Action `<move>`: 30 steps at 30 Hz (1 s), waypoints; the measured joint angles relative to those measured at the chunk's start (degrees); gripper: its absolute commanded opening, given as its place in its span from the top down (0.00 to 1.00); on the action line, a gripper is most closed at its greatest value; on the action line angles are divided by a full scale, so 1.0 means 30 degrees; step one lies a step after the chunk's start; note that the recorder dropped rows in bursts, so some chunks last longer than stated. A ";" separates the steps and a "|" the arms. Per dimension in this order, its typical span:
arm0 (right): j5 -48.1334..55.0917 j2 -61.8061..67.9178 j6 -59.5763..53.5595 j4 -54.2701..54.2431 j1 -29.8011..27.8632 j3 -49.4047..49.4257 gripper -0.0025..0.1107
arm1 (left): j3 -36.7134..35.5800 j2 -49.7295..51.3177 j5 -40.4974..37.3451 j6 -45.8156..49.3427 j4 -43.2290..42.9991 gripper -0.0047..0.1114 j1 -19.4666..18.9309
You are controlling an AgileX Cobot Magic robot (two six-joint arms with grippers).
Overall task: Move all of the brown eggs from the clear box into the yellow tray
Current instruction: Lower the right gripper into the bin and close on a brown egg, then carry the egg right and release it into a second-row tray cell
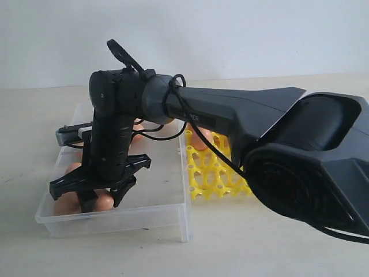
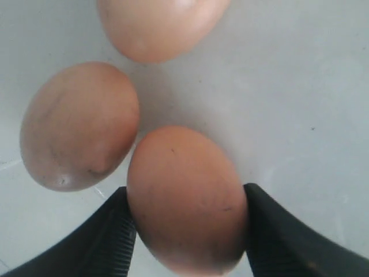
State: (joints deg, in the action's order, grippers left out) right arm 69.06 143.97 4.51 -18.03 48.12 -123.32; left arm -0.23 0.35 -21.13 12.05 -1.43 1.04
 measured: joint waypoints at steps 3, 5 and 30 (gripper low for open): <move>0.0000 -0.0068 -0.0723 0.0254 0.0000 0.0000 0.98 | 0.0000 0.0000 0.0000 0.0000 0.0000 0.96 0.0000; 0.0000 -0.0182 -0.1143 0.0590 0.0000 0.0000 0.98 | 0.0000 0.0000 0.0000 0.0000 0.0000 0.96 0.0000; -2.7867 -1.3017 0.0419 0.6009 -0.4726 2.2134 0.98 | 0.0000 0.0000 0.0000 0.0000 0.0000 0.96 0.0000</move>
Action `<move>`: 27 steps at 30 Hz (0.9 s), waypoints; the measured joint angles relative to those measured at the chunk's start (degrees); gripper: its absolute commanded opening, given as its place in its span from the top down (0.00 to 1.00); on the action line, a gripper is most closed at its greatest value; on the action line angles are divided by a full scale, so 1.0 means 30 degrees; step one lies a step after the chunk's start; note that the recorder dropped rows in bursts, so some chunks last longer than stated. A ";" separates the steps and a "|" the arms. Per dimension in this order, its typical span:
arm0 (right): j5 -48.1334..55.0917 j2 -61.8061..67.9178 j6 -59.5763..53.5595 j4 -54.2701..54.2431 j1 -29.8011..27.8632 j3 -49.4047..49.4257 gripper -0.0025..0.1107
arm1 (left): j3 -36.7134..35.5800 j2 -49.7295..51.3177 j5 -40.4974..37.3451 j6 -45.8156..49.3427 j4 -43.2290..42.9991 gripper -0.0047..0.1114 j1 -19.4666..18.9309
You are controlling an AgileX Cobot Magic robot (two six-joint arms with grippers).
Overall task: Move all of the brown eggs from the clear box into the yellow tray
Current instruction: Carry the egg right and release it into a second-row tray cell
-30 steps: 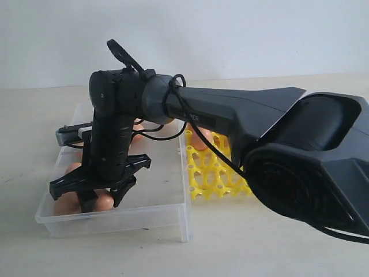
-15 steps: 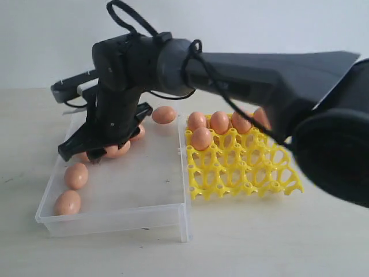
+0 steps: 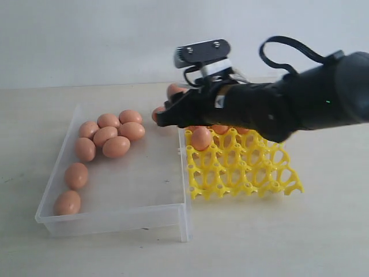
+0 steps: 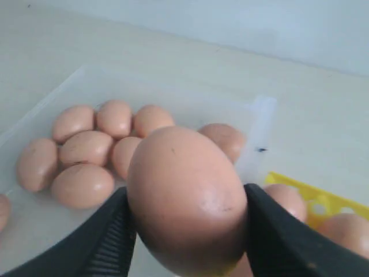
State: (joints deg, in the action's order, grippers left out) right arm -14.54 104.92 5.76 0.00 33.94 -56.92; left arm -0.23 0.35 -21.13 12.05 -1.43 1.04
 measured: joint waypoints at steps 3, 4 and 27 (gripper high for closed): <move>-0.1983 -0.0258 0.0009 0.0000 -0.1143 0.1530 0.98 | 0.0000 0.0000 0.0000 0.0000 0.0000 0.96 0.0000; -0.2378 -0.0258 0.0046 0.0000 -0.1433 0.1808 0.98 | 0.0000 0.0000 0.0000 0.0000 0.0000 0.96 0.0000; -0.4913 0.3352 0.1563 0.0000 -0.3161 0.2419 0.98 | 0.0000 0.0000 0.0000 0.0000 0.0000 0.96 0.0000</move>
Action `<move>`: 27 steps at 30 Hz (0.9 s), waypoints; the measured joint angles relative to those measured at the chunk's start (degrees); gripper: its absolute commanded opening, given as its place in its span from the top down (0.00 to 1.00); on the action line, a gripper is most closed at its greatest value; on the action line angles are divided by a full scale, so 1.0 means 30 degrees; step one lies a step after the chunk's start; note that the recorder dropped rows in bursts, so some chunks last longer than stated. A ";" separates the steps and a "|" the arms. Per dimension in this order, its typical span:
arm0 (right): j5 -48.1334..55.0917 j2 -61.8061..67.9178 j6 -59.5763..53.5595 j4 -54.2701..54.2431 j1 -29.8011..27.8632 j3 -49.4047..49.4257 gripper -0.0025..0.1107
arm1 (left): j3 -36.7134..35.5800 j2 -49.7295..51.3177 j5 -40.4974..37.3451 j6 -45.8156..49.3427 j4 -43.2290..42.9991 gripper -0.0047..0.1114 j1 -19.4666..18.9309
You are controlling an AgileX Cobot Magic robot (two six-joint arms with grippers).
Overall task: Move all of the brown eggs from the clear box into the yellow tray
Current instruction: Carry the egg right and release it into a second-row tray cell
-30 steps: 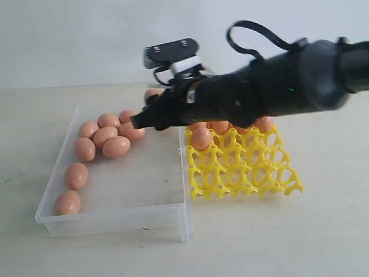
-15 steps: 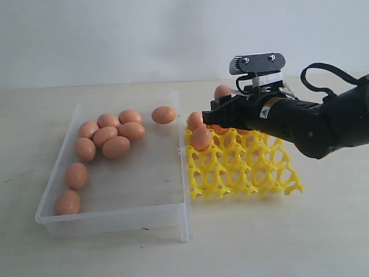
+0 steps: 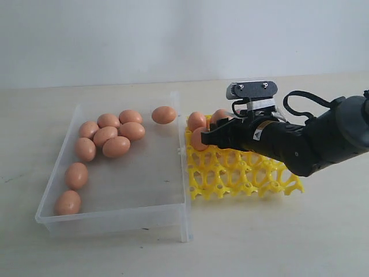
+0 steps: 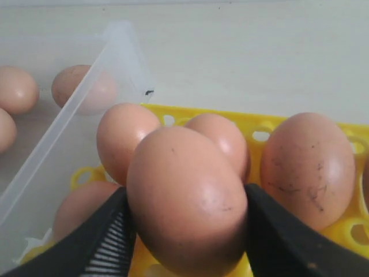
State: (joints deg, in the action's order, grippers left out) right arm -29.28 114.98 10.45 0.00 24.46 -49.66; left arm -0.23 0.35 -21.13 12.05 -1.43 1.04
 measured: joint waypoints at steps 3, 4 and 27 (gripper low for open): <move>-0.0039 0.0120 0.0050 0.0000 0.0000 0.0000 0.98 | 0.0000 0.0000 0.0000 0.0000 0.0000 0.96 0.0000; -0.0076 0.0157 0.0050 0.0000 0.0000 0.0000 0.97 | 0.0000 0.0000 0.0000 0.0000 0.0000 0.96 0.0000; 0.0963 -0.0629 0.2495 0.2328 -0.0043 0.0000 0.45 | 0.0000 0.0000 0.0000 0.0000 0.0000 0.96 0.0000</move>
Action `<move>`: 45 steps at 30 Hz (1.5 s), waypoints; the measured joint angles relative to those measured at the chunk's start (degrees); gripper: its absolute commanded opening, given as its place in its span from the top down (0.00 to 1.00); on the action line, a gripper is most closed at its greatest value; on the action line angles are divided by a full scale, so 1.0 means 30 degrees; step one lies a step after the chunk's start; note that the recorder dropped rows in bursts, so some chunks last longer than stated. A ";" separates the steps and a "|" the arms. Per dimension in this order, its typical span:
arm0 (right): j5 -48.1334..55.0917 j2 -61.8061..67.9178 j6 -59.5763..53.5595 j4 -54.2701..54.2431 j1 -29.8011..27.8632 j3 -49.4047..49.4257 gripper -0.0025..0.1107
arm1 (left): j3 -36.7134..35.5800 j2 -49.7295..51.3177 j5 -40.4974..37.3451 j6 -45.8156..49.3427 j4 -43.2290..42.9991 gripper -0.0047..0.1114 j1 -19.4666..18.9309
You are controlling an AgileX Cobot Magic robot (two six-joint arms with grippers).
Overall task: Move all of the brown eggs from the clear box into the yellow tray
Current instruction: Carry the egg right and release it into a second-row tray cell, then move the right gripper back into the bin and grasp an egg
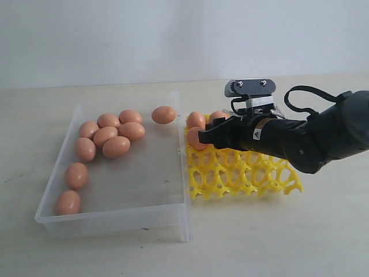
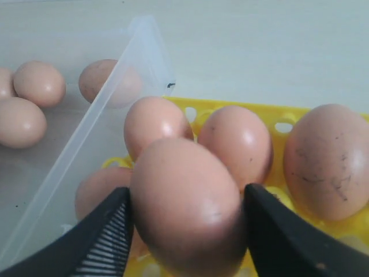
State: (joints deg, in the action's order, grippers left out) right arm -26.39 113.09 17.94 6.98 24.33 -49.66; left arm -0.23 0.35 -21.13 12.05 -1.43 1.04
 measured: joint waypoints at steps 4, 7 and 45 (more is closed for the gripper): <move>0.0000 0.0000 0.0000 0.0000 0.0000 0.0000 0.43 | 0.0000 0.0000 0.0000 0.0000 0.0000 0.96 0.0000; 0.0000 0.0000 0.0000 0.0000 0.0000 0.0000 0.43 | 0.0000 0.0000 0.0000 0.0000 0.0000 0.96 0.0000; 1.9659 0.2173 -0.1613 -0.8933 0.5900 -1.3798 0.48 | 0.0000 0.0000 0.0000 0.0000 0.0000 0.96 0.0000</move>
State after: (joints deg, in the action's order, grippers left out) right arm 32.59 119.61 13.10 -19.82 42.03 -91.06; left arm -0.23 0.35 -21.13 12.05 -1.43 1.04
